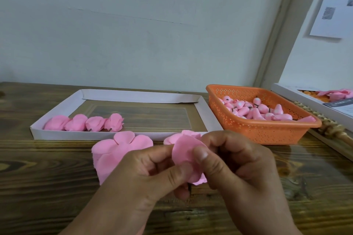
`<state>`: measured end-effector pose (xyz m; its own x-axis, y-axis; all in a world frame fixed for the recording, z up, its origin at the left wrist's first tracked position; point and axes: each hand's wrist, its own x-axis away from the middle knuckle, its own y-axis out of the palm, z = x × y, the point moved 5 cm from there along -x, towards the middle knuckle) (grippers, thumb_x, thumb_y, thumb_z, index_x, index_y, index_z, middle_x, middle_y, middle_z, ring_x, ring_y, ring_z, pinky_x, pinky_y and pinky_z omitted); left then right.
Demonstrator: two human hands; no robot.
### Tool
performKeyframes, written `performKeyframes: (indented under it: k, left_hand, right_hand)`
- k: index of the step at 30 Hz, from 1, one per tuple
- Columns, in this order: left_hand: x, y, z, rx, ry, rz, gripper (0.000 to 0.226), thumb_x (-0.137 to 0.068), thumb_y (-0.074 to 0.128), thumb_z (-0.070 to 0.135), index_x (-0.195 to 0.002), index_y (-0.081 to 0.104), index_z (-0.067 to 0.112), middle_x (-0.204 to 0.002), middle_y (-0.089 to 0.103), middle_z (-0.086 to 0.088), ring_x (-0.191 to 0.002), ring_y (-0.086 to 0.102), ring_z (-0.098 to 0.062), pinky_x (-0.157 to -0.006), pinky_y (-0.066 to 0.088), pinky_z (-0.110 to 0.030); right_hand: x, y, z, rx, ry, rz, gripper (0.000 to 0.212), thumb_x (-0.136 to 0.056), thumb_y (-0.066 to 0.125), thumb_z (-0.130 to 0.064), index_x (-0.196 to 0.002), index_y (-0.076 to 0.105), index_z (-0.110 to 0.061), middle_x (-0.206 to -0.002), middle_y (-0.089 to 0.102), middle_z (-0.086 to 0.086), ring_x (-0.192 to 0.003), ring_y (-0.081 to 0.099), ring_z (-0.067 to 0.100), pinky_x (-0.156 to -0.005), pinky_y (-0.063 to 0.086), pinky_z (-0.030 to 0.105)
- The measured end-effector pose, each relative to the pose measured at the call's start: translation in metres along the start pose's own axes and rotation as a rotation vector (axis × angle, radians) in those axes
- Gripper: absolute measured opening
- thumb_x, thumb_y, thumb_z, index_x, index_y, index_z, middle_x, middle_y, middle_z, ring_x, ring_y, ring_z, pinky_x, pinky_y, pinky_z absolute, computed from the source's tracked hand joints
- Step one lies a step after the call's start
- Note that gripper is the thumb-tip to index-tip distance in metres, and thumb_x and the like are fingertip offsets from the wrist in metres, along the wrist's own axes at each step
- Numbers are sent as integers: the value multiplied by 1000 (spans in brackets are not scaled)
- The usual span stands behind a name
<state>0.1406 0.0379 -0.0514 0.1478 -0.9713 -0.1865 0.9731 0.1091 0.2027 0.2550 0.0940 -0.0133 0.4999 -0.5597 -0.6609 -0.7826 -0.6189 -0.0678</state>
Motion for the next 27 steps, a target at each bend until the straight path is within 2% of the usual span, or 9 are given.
performKeyframes:
  k: [2, 4, 5, 7, 9, 13, 17, 27]
  left_hand:
    - [0, -1, -3, 147, -69, 11, 51, -40, 88, 29, -87, 78, 11, -74, 71, -10, -61, 66, -13, -52, 53, -20]
    - [0, -2, -8, 289, -133, 35, 67, -25, 97, 24, -83, 76, -2, -68, 68, -14, -53, 63, -14, -45, 53, -22]
    - [0, -3, -9, 349, -153, 57, 70, -19, 97, 22, -80, 75, -5, -64, 65, -15, -48, 61, -15, -42, 52, -23]
    - [2, -4, -8, 454, -165, 50, 71, -15, 97, 17, -77, 74, -7, -60, 61, -16, -45, 58, -17, -40, 52, -23]
    - [3, -3, -7, 530, -174, 22, 72, -15, 97, 12, -79, 73, -9, -64, 61, -18, -47, 59, -19, -39, 52, -23]
    - [4, 2, -4, 632, -206, -30, 74, -11, 96, 4, -79, 72, -12, -72, 67, -25, -48, 62, -23, -36, 51, -25]
    - [3, 2, -4, 664, -211, -49, 72, -15, 96, 2, -82, 72, -12, -74, 68, -28, -48, 63, -24, -36, 51, -25]
    - [1, 1, -6, 677, -236, -55, 72, -17, 96, 2, -85, 73, -10, -76, 69, -27, -49, 64, -22, -37, 52, -25]
  right_hand:
    - [-2, -1, -2, -123, 37, -17, 16, -73, 70, -30, -80, 68, -15, -53, 59, -3, -43, 51, 6, -45, 41, 15]
    - [-2, -10, -2, -218, 73, 72, 31, -69, 74, -41, -84, 70, -13, -53, 56, 2, -41, 44, 14, -45, 37, 15]
    - [-2, -17, -1, -228, 76, 155, 30, -69, 75, -39, -82, 70, -12, -51, 53, 6, -40, 42, 15, -44, 35, 14]
    - [0, -29, 4, -216, 90, 285, 11, -71, 70, -21, -75, 70, -11, -48, 49, 9, -40, 37, 18, -42, 31, 14]
    - [3, -34, 11, -211, 132, 322, 12, -71, 58, -13, -70, 70, -11, -48, 49, 9, -40, 35, 19, -41, 29, 14]
    - [8, -28, 15, -181, 152, 282, 6, -67, 64, -15, -68, 69, -11, -46, 49, 11, -39, 35, 18, -42, 31, 14]
    - [9, -26, 16, -182, 123, 252, 18, -64, 64, -26, -70, 68, -10, -46, 50, 10, -38, 37, 17, -43, 33, 14]
    - [-4, -16, 4, -167, 47, 104, 10, -65, 65, -20, -71, 71, -15, -51, 57, -1, -43, 49, 7, -45, 40, 15]
